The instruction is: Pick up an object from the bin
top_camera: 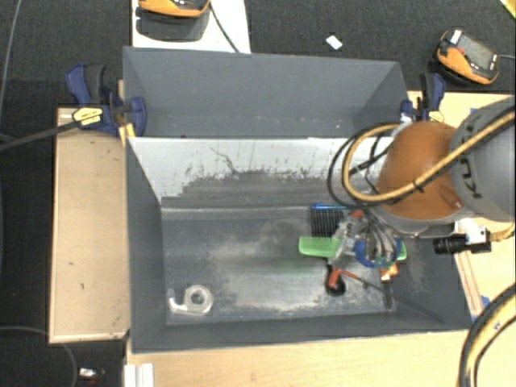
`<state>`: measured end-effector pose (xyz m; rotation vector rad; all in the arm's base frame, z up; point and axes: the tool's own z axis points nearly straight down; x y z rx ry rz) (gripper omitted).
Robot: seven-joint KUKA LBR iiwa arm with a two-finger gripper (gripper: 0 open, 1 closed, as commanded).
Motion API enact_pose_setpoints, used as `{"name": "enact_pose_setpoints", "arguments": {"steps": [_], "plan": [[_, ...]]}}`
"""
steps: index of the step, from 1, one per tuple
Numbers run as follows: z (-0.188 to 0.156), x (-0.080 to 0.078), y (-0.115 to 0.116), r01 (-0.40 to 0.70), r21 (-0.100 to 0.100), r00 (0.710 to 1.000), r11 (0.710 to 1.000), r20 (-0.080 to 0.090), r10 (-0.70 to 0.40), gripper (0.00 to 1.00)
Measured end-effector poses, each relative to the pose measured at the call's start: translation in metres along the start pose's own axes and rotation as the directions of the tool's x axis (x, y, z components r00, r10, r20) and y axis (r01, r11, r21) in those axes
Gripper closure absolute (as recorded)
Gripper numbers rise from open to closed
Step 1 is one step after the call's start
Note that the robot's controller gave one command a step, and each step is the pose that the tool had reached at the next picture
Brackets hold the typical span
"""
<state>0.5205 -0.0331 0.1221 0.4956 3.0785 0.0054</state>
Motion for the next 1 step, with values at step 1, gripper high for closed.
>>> {"name": "enact_pose_setpoints", "arguments": {"steps": [1], "plan": [[-0.0276, -0.0005, 0.0001, 0.0, 0.0, 1.0, 1.0, -0.001, 0.0, 1.0]]}}
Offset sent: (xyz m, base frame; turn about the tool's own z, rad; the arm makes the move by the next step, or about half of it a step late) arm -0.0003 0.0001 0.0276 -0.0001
